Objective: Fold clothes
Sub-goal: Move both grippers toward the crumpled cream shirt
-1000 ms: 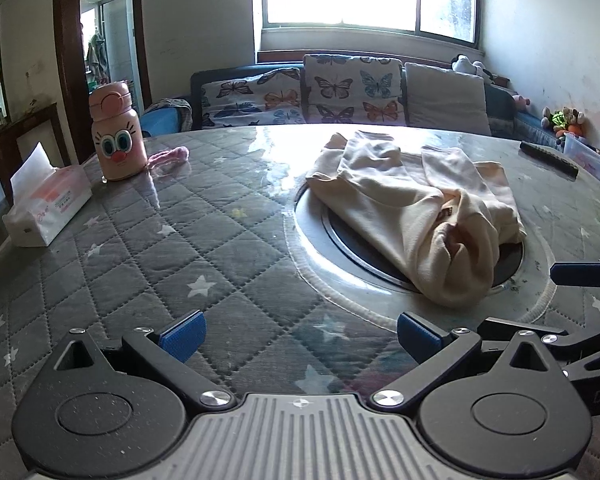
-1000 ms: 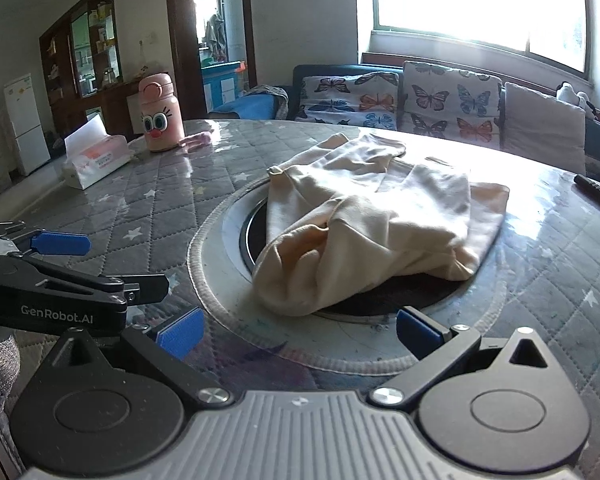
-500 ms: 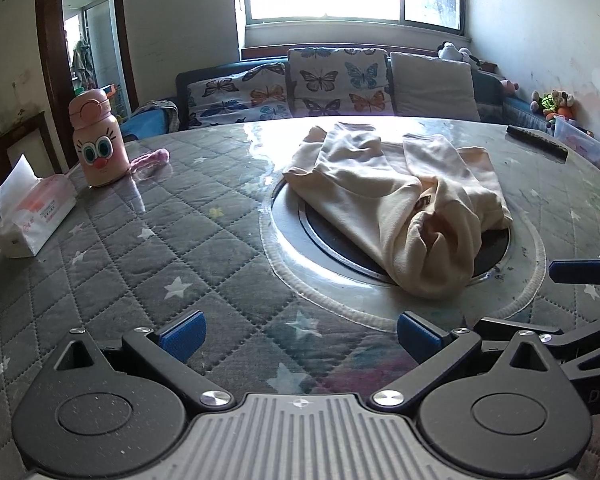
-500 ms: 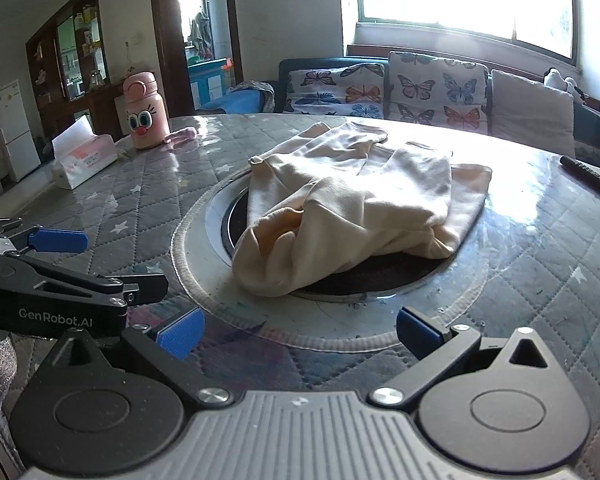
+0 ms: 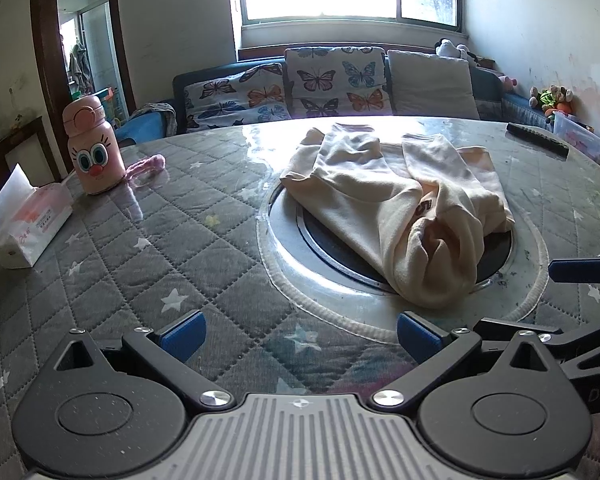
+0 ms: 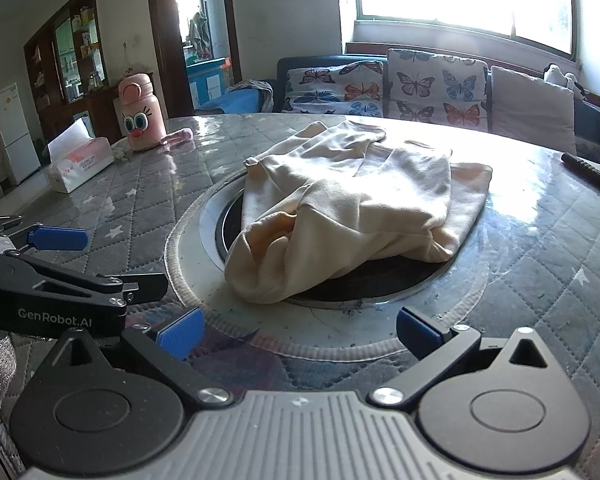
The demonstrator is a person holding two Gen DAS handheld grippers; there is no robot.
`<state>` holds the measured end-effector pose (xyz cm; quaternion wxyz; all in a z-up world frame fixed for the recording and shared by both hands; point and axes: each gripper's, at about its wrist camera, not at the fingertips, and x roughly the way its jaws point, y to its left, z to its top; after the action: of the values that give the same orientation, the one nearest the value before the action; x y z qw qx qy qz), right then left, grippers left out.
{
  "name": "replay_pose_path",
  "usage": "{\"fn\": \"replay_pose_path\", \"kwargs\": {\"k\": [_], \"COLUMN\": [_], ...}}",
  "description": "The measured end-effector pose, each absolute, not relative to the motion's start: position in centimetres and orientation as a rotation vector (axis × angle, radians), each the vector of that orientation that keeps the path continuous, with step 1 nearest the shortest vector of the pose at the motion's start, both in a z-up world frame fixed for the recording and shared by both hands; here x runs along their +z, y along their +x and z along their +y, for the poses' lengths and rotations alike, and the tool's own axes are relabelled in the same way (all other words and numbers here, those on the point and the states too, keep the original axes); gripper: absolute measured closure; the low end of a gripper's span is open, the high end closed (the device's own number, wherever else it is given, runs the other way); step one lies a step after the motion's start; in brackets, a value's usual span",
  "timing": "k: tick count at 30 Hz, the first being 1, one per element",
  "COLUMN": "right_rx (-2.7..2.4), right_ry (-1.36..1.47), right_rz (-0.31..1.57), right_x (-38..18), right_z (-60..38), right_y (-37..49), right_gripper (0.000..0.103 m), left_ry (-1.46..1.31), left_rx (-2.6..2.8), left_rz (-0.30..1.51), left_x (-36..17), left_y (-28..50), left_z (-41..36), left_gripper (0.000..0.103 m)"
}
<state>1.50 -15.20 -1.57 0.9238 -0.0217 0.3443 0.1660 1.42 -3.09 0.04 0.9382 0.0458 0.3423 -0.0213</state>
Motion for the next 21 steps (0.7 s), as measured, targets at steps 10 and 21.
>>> {"fn": "replay_pose_path", "kwargs": {"k": [10,21], "right_rx": [0.344,0.331], "right_ry": [-0.056,-0.052], "right_rz": [0.723,0.732], "right_x": [-1.6,-1.4], "right_z": [-15.0,-15.7], "right_y": [2.2,3.5], "right_gripper": [0.0,0.0], "left_ry": [0.093,0.108], "left_rx": [-0.045,-0.057], "left_rz": [0.705,0.715], "left_x": [0.3,0.5], "left_y": [2.3,3.6], "left_z": [-3.0,-3.4], "left_gripper": [0.0,0.0]}}
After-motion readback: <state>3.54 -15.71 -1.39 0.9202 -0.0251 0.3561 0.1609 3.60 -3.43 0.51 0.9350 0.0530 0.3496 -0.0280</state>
